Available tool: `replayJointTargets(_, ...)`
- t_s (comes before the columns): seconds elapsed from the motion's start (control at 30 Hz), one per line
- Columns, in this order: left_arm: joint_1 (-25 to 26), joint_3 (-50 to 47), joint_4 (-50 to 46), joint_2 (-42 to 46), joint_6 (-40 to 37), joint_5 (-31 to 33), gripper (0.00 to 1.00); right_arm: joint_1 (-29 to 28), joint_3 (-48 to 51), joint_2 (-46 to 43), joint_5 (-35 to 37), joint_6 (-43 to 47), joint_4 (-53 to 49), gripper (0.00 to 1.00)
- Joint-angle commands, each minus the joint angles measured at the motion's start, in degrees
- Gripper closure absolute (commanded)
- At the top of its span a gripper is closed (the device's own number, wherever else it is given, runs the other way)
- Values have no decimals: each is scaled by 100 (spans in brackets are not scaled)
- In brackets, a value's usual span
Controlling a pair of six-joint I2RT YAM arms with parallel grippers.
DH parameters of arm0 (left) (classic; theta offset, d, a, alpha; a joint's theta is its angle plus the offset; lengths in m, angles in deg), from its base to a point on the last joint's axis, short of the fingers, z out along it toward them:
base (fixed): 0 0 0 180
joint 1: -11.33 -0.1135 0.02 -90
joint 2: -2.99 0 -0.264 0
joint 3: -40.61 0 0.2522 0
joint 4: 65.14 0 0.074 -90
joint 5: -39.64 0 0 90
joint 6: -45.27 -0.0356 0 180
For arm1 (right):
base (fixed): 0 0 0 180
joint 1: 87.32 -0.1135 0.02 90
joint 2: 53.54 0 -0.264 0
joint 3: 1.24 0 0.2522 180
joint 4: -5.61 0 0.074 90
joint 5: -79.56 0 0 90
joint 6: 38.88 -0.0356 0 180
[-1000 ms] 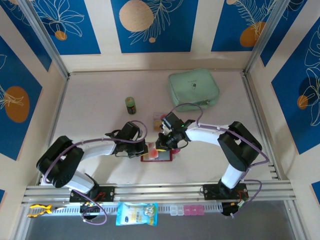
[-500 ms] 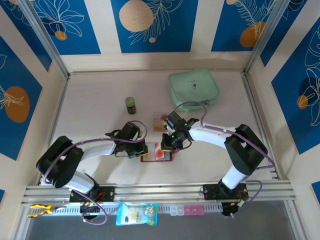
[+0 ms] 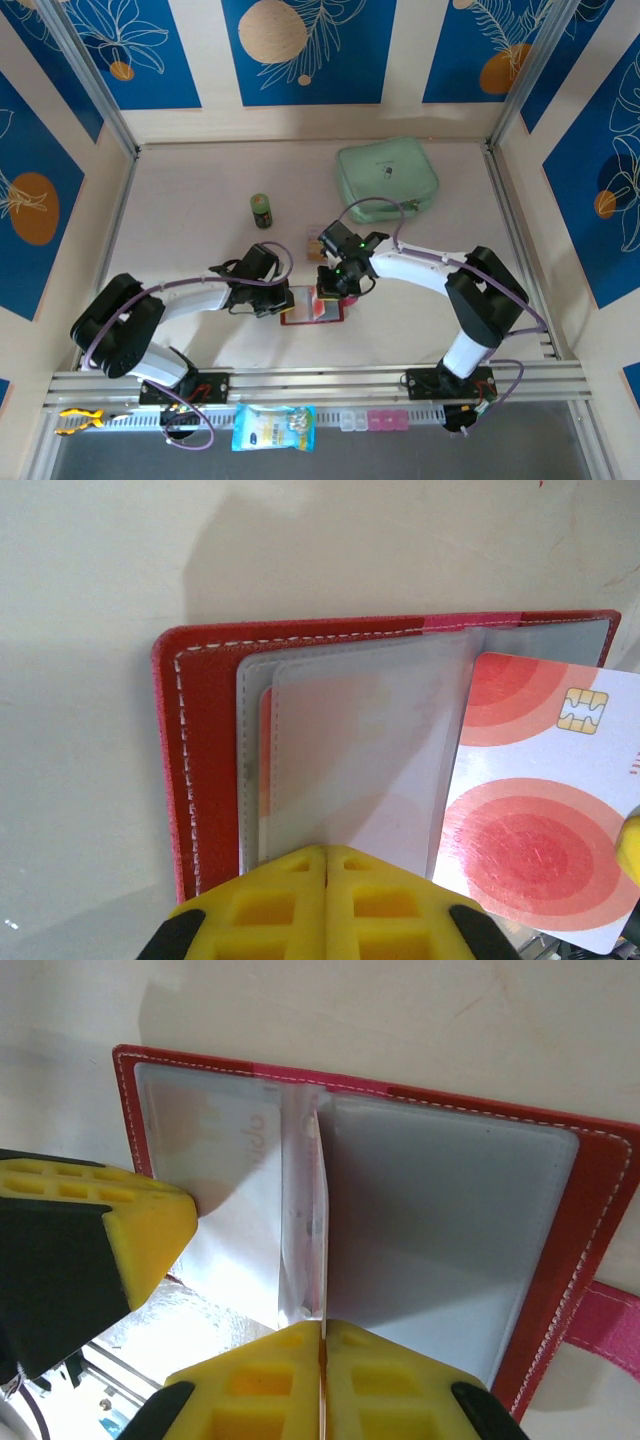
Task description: Take the credit cards out of the card holder
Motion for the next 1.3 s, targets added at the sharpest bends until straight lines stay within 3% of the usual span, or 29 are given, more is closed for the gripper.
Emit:
replayJointTargets(0.0, -21, -26, -272, 112, 43, 112, 100, -78, -159, 162, 106, 38, -231, 89)
replayJointTargets(0.47, -18, -36, -225, 146, 54, 116, 100, -131, -230, 200, 119, 11, -262, 91)
replayJointTargets(0.93, -28, 123, -458, 393, 15, 186, 99, 64, -307, -505, 302, 251, -606, 94)
replayJointTargets(1.13, -38, 119, -447, 519, -24, 218, 98, 286, -395, -733, 276, 1297, -732, 97)
replayJointTargets(1.27, -62, 123, -533, 601, -85, 244, 97, 314, -654, -687, 380, 2839, -1058, 97)
